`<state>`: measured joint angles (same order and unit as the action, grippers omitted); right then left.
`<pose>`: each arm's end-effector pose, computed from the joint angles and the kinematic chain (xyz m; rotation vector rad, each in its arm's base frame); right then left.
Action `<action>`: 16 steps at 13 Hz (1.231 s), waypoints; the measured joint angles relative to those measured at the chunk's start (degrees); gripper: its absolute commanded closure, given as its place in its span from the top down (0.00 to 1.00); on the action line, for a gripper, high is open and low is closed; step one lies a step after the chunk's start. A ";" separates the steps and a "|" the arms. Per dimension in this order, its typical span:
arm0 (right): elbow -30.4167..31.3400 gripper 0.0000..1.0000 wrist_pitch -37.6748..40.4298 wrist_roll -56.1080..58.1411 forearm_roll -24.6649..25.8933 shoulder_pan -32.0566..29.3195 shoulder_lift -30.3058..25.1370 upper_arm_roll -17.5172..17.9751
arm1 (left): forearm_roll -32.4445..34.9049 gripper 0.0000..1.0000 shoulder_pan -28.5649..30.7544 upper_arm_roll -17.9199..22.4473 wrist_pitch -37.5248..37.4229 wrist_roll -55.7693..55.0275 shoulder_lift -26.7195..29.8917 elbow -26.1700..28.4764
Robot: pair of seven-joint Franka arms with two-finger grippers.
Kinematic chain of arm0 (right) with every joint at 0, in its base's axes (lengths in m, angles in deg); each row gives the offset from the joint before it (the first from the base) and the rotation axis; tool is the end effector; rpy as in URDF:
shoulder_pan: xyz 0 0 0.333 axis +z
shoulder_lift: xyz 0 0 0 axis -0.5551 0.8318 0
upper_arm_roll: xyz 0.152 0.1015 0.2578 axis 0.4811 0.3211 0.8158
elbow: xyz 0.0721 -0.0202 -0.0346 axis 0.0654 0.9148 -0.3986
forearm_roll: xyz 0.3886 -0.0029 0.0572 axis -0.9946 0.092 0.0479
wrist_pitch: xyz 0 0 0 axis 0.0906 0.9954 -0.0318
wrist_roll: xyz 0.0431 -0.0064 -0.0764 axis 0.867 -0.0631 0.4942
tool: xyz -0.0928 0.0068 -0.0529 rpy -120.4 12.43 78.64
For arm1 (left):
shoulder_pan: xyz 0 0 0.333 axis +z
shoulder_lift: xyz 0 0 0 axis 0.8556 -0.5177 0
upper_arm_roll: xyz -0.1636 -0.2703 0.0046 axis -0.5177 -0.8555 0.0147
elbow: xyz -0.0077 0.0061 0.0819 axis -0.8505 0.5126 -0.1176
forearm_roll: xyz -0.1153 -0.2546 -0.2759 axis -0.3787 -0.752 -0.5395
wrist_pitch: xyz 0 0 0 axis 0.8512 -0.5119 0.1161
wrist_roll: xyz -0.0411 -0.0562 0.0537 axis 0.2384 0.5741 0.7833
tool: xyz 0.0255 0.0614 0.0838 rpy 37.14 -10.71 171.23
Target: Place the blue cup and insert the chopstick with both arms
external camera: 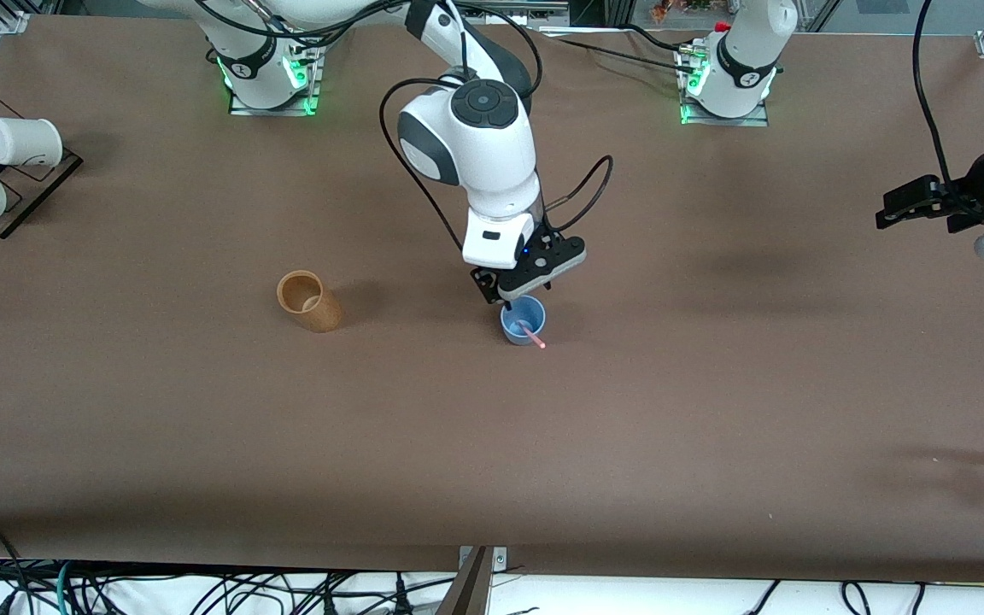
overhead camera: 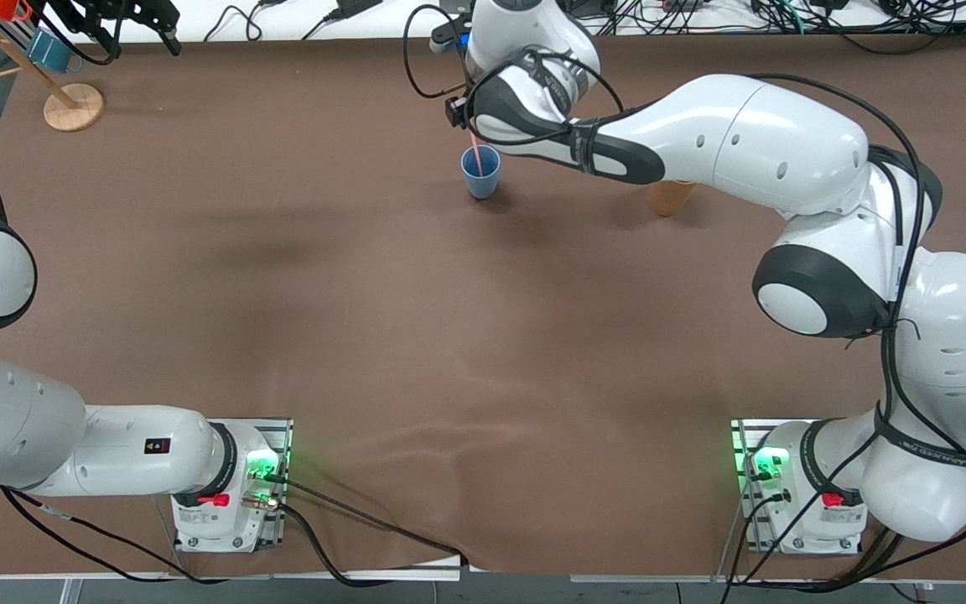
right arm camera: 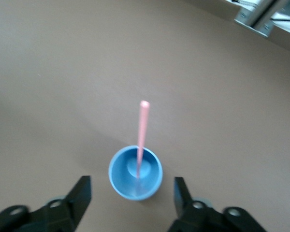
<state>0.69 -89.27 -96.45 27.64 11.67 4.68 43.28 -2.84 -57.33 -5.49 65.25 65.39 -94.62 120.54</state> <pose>0.5467 0.5437 0.4119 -2.9591 -0.7640 -0.4245 0.5712 0.0211 0.5892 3.0779 -0.0234 -0.2065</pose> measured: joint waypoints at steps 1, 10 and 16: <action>-0.59 1.00 3.75 0.00 0.00 -0.81 -1.22 -0.15 | 0.00 1.00 0.00 0.00 0.00 0.00 -0.01 0.00; 5.26 1.00 28.70 12.73 -13.75 -16.99 -17.49 -4.94 | 0.00 1.00 0.01 0.00 0.00 0.00 -0.14 0.00; 22.07 1.00 33.06 20.08 -12.20 -22.02 -36.14 -7.18 | 0.00 1.00 0.03 0.05 0.02 0.00 -0.22 0.00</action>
<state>22.75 -56.21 -76.37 15.44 -10.35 -31.46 36.10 -2.84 -57.29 -5.44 65.27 65.39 -94.84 120.54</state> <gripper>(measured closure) 0.000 0.000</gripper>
